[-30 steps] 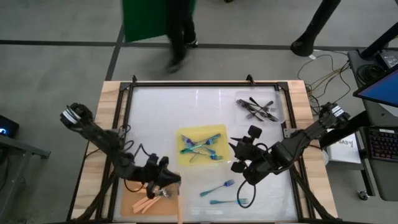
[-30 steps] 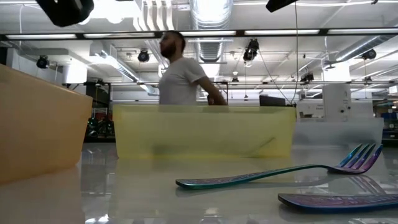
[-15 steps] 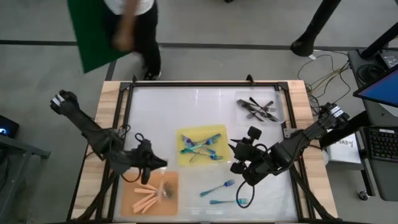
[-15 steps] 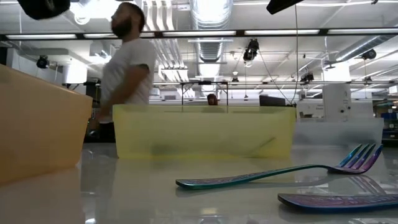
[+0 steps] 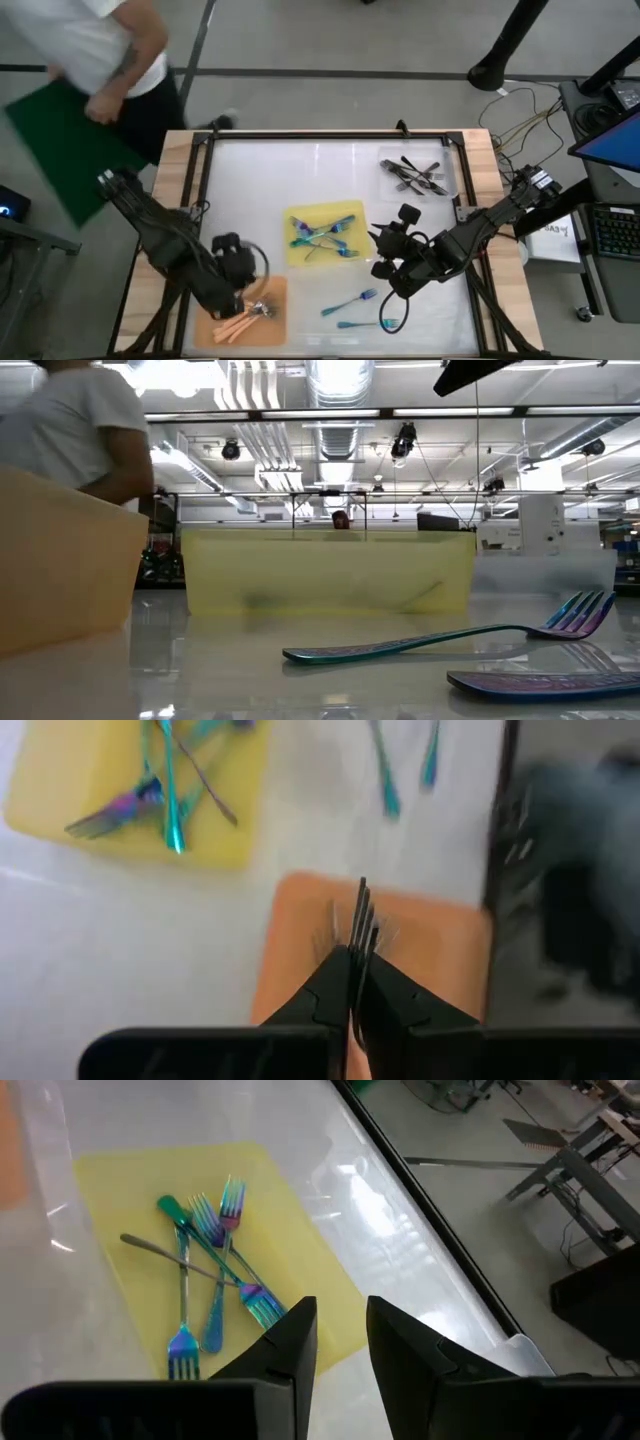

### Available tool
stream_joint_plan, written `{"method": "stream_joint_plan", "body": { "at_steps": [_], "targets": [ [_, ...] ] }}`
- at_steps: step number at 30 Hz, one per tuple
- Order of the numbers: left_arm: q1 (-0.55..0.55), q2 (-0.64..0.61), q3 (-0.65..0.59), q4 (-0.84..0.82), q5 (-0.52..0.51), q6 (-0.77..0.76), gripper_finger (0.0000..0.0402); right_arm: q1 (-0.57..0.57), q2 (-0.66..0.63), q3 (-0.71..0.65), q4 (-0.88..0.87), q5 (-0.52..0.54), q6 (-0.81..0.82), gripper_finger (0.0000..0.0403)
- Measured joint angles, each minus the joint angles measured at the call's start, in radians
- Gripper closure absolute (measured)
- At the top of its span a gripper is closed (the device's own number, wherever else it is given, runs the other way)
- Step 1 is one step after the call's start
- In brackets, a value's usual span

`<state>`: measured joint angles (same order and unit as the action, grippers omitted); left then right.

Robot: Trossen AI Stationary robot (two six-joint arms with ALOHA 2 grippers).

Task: Sort silverware by color (type)
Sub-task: Put the orange fork into the orange bin

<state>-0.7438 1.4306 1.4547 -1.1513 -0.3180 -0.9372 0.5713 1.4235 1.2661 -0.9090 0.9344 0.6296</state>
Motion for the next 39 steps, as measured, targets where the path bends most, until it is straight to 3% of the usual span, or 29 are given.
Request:
{"method": "stream_joint_plan", "body": {
  "at_steps": [5,9,22,27,39],
  "targets": [
    [-0.03,0.168,0.083,-0.15,0.027,0.078,0.0402,0.0,0.0,-0.041,0.001,-0.001,0.011,0.0321],
    [-0.036,0.232,0.116,-0.196,0.076,0.09,0.0401,0.0,0.0,-0.06,0.001,-0.018,0.048,0.0321],
    [-0.048,0.242,0.114,-0.21,0.134,-0.025,0.0402,0.0,0.0,-0.108,0.007,-0.053,0.082,0.0321],
    [-0.047,0.255,0.12,-0.335,0.25,-0.062,0.0401,0.0,0.0,-0.11,0.008,-0.053,0.085,0.0321],
    [-0.046,0.252,0.136,-0.421,0.258,-0.083,0.0402,0.0,0.0,-0.11,0.009,-0.053,0.086,0.0321]
  ]
}}
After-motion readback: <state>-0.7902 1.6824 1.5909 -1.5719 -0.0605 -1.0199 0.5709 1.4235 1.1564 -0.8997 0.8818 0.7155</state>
